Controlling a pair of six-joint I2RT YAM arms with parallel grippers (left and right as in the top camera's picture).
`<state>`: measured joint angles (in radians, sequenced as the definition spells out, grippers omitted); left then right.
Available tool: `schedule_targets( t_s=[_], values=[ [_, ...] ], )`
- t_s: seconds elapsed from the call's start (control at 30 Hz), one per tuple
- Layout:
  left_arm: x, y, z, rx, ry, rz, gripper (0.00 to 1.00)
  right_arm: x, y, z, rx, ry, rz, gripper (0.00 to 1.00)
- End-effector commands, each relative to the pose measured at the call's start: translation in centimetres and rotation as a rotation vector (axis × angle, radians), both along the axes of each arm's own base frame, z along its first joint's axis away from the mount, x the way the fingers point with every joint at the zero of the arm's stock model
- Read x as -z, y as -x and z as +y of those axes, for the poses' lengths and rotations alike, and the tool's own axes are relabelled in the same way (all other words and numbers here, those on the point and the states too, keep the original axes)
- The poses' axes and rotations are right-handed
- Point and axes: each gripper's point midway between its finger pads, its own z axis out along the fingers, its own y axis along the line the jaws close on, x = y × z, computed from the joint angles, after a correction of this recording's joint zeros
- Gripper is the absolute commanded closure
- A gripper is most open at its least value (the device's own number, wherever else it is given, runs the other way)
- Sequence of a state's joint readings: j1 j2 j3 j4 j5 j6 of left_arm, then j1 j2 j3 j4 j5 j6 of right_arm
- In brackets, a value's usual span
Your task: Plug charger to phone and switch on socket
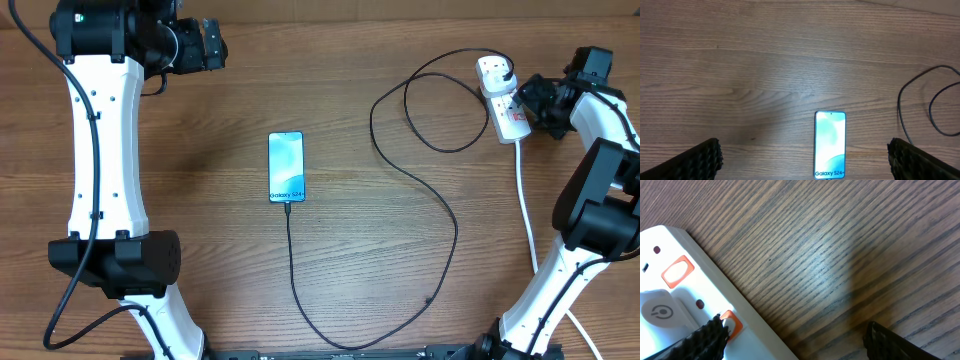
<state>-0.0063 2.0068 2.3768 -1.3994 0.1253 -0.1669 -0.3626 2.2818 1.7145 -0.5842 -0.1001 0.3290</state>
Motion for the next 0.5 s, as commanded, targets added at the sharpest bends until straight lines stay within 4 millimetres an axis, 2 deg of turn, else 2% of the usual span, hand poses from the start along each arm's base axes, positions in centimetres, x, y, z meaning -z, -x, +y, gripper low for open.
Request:
schedule_targets(
  t_s=[0.0,0.23,0.47],
  values=[
    [-1.14,0.18,0.35,-0.02,-0.001,-0.028,0.0,1.71,0.26,3.77,-0.093,-0.041,0.05,0.14],
    [-1.14,0.18,0.36,-0.021,-0.001,-0.028,0.01,2.42,0.53,4.68,-0.122,-0.048,0.06,0.14],
    [-1.14,0.18,0.35,-0.02,-0.001,-0.028,0.01,2.34,0.67,4.04,-0.11,-0.047,0.057,0.11]
  ],
)
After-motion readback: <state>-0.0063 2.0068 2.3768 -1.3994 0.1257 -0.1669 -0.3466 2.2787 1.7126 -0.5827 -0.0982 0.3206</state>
